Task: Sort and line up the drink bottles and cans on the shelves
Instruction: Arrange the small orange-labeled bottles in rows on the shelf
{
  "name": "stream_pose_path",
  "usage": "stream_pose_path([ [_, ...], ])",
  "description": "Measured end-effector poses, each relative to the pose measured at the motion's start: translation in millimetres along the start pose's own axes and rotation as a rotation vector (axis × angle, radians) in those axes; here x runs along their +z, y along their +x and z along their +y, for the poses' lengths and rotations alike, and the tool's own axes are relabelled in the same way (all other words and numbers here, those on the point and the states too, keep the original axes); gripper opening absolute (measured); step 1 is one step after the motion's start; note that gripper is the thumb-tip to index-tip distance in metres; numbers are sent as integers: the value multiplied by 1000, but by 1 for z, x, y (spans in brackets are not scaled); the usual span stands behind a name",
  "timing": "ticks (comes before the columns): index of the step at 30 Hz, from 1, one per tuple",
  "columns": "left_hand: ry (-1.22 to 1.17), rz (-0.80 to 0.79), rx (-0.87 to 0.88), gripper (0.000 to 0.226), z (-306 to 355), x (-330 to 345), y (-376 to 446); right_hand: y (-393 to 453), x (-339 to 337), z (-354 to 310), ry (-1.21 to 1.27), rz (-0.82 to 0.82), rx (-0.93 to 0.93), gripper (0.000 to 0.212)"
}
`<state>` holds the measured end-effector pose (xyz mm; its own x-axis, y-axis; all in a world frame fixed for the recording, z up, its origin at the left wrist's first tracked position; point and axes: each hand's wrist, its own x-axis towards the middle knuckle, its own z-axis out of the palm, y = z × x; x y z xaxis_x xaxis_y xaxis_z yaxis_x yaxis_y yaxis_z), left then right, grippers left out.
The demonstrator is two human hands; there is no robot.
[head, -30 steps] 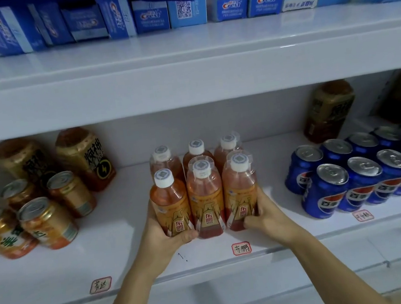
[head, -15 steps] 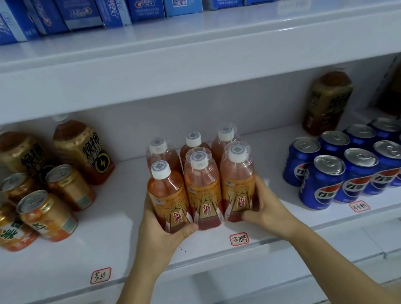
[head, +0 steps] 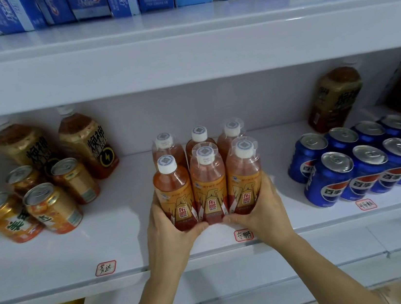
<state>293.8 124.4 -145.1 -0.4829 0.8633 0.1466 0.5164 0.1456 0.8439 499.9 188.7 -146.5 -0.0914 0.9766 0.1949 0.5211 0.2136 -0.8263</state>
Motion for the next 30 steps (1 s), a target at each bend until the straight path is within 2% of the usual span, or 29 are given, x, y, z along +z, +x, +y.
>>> stream_pose_path([
  [11, 30, 16, -6, 110, -1, 2, 0, -1, 2, -3, -31, 5, 23, 115],
  [14, 18, -1, 4, 108, -2, 0, 0, -1, -5, 1, 28, -72, 25, 112],
  [19, -52, -95, 13, 100, -10, -11, 3, 7, -29, 9, 187, -223, 93, 92],
  [24, -100, -173, -25, 76, -11, -16, 8, 10, -27, 16, 205, -197, 119, 81],
  [30, -78, -157, -13, 74, -12, -13, 7, 10, -25, 15, 203, -166, 113, 79],
])
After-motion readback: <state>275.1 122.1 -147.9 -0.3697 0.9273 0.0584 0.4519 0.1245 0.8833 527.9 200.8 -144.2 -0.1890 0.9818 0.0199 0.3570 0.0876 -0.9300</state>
